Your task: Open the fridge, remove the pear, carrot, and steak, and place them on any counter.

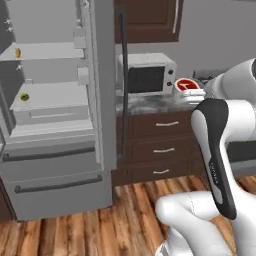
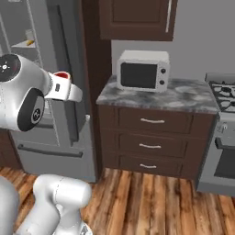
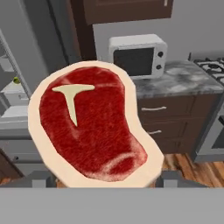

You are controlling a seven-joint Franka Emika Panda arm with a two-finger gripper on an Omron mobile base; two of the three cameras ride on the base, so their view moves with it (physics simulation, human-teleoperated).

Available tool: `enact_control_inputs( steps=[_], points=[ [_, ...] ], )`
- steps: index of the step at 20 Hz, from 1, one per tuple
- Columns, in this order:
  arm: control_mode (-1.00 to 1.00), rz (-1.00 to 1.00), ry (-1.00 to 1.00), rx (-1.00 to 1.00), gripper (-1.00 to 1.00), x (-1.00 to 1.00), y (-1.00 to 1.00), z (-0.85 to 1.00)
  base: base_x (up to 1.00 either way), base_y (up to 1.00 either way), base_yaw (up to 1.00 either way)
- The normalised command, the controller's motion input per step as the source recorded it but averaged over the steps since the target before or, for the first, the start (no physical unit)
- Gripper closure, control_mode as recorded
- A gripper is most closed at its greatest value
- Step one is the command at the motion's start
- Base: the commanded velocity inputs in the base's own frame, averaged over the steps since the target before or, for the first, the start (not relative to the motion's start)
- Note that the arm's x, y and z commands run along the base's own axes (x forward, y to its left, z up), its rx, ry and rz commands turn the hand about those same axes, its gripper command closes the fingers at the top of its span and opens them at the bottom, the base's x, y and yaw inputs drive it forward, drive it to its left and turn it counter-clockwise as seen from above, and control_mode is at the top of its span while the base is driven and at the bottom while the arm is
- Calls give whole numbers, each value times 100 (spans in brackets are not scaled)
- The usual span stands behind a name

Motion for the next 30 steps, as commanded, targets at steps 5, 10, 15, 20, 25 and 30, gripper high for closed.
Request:
enact_control_inputs(
  steps=[5,10,15,20,25,30],
  points=[
    [100,0,0,0,100,0,0,0,70,-100,-11],
    [100,0,0,0,100,0,0,0,98,-74,-11],
    [100,0,0,0,100,0,0,0,80,-30,0],
    [100,0,0,0,100,0,0,0,88,-19,0],
    [100,0,0,0,100,0,0,0,91,-15,0],
    [100,0,0,0,100,0,0,0,84,-8,0]
  ],
)
